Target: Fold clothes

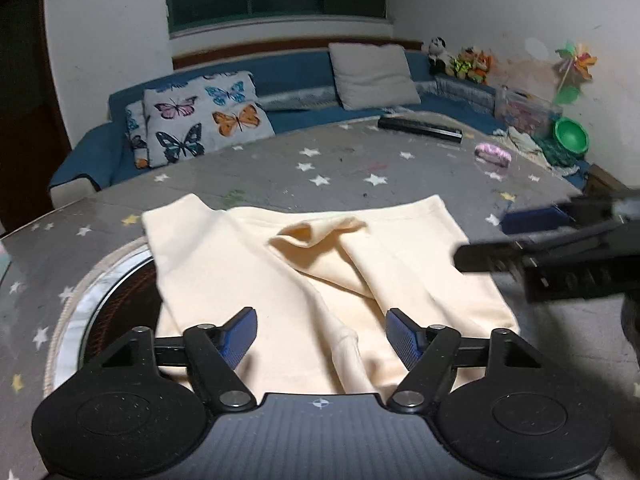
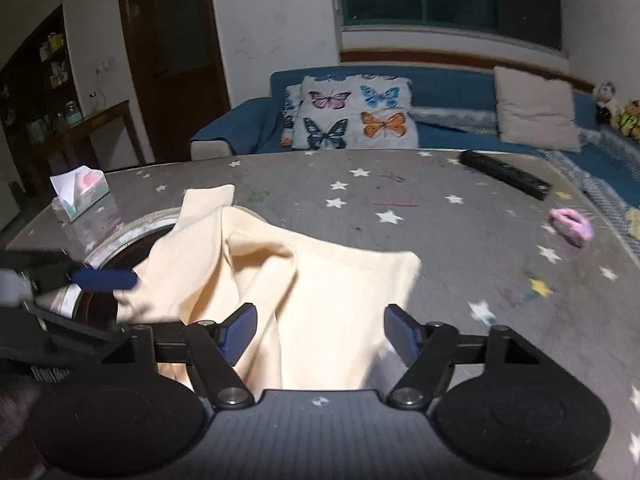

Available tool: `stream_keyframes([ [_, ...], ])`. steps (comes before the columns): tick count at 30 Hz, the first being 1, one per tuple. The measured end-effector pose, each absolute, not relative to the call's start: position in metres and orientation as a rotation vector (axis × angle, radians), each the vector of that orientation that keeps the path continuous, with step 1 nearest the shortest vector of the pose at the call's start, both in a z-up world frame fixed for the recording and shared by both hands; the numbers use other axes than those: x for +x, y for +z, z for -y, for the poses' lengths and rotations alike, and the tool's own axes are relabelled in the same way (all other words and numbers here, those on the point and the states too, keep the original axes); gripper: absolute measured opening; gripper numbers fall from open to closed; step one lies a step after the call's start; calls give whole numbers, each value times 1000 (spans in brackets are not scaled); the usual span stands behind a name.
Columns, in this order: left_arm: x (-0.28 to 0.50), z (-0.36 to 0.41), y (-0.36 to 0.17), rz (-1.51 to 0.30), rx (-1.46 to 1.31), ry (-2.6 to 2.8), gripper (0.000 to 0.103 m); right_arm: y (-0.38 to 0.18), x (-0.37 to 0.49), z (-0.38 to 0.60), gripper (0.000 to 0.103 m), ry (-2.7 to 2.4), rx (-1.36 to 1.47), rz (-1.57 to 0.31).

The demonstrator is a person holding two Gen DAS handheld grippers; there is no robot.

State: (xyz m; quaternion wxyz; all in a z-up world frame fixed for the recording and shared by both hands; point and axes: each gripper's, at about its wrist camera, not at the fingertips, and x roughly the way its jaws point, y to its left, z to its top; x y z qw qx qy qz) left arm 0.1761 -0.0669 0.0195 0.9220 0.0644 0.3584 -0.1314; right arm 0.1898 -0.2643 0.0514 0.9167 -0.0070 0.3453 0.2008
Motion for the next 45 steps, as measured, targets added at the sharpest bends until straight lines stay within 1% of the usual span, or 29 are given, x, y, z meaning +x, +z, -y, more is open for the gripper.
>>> stream_keyframes([
  [1, 180, 67, 16, -750, 130, -270, 43, 50, 198, 261, 64, 428, -9, -719],
  [2, 184, 65, 13, -765, 121, -271, 35, 48, 205, 256, 62, 441, -5, -727],
  [3, 186, 61, 11, -777, 106, -273, 18, 46, 212, 251, 60, 453, -6, -734],
  [4, 186, 57, 9, -785, 88, -276, 12, 43, 218, 245, 60, 464, -7, -740],
  [6, 184, 48, 8, -780, 58, -275, 11, 38, 230, 234, 54, 483, -10, -753],
  [8, 177, 39, 11, -762, 35, -265, 10, 32, 242, 223, 52, 492, -14, -766],
  [10, 169, 31, 15, -746, 12, -250, 9, 24, 252, 215, 47, 489, -13, -781],
  [13, 157, 19, 23, -719, -13, -224, 9, 14, 261, 208, 27, 481, 5, -806],
  [14, 153, 14, 26, -711, -22, -215, 9, 13, 261, 208, 15, 477, 10, -808],
  [15, 149, 9, 28, -703, -29, -203, 9, 14, 259, 208, 9, 473, 14, -803],
  [16, 144, 5, 31, -696, -37, -192, 9, 16, 256, 210, 8, 469, 20, -794],
  [25, 101, -32, 41, -675, -92, -93, 8, 65, 201, 268, 6, 374, 92, -650],
  [29, 73, -45, 41, -685, -117, -61, 8, 85, 158, 311, 6, 290, 114, -590],
  [33, 43, -53, 40, -713, -153, -57, 8, 93, 112, 350, 6, 195, 132, -560],
  [37, 14, -52, 35, -750, -176, -89, 8, 85, 71, 382, 6, 105, 160, -569],
  [40, -3, -47, 25, -799, -173, -113, 8, 65, 57, 398, 7, 47, 179, -650],
  [43, -14, -43, 18, -831, -153, -133, 9, 44, 51, 409, 9, -3, 184, -733],
  [45, -16, -43, 21, -827, -133, -134, 9, 39, 45, 413, 13, -46, 158, -746],
])
